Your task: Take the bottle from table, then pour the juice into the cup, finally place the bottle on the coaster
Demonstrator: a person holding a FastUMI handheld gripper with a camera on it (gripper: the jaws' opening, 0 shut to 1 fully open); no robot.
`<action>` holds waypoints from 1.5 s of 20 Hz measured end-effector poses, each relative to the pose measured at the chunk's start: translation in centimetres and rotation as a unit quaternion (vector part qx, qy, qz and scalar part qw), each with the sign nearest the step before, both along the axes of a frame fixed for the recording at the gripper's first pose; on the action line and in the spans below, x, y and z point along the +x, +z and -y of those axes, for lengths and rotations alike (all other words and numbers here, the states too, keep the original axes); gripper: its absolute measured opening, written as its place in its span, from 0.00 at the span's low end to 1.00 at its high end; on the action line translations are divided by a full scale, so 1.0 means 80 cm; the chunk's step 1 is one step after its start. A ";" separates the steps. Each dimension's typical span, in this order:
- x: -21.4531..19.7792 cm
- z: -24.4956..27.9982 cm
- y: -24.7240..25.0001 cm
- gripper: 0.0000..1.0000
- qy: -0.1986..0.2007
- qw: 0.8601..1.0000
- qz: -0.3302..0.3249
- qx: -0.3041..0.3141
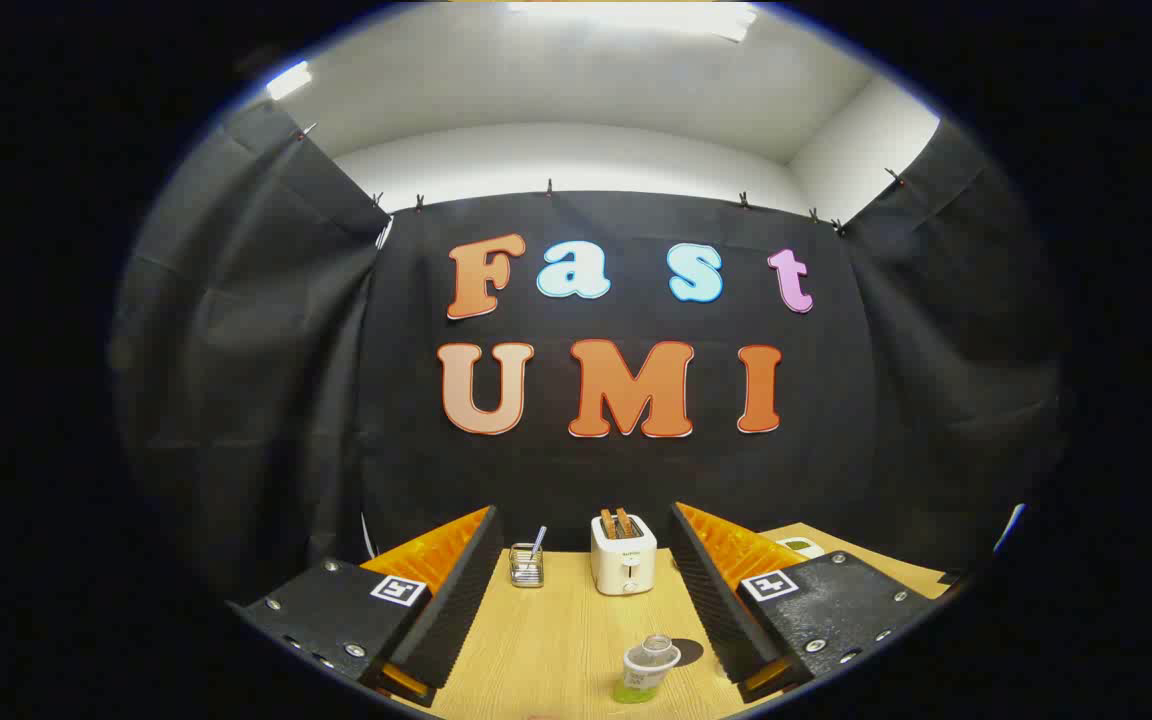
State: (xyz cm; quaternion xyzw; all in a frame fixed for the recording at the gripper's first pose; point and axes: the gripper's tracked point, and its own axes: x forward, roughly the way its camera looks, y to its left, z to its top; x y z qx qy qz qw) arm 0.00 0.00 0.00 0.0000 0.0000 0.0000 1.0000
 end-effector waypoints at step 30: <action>0.033 0.044 -0.089 0.99 -0.023 0.998 -0.059 0.020</action>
